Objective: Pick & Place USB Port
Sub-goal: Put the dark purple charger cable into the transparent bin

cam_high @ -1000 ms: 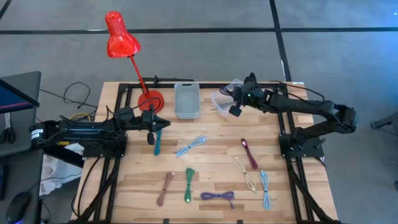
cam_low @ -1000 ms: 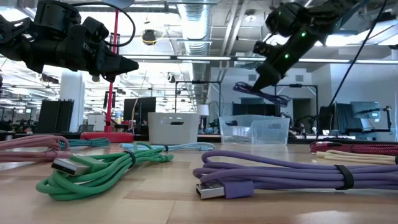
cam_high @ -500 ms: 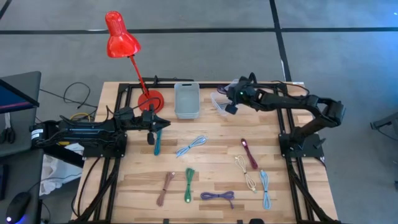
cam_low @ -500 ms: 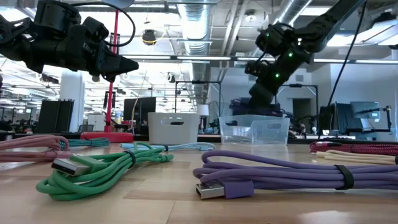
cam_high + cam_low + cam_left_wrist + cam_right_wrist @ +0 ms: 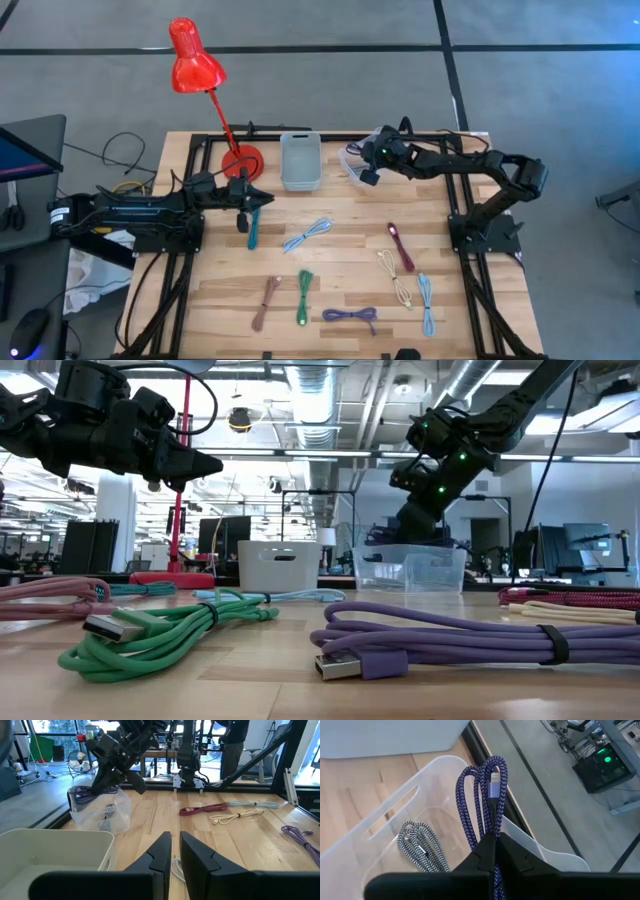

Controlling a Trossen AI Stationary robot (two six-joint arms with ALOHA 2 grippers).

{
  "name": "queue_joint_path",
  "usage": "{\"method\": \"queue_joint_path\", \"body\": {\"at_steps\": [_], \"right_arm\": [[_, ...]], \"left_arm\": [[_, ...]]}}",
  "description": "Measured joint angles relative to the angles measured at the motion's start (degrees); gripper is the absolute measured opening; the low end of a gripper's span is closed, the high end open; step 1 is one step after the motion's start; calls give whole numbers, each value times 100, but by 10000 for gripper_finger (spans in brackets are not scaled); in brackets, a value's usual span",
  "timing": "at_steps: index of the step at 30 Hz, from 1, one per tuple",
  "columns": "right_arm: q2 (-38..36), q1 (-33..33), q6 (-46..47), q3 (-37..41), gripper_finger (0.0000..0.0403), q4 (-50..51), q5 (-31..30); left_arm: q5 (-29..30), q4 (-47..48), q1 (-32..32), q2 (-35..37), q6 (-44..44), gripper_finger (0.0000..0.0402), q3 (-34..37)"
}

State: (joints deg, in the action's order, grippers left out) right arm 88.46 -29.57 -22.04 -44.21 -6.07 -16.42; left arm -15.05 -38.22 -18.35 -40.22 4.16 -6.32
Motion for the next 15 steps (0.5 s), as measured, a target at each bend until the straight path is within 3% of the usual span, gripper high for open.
{"method": "queue_joint_path", "body": {"at_steps": [8, 15], "right_arm": [[-2, -23, 82, 2, 2, 0, -6], [-2, -23, 111, 1, 43, 1, -9]], "left_arm": [[0, 1, 0, 1, 0, 40, -1], [0, 0, 0, 0, 0, 40, 1]]}}
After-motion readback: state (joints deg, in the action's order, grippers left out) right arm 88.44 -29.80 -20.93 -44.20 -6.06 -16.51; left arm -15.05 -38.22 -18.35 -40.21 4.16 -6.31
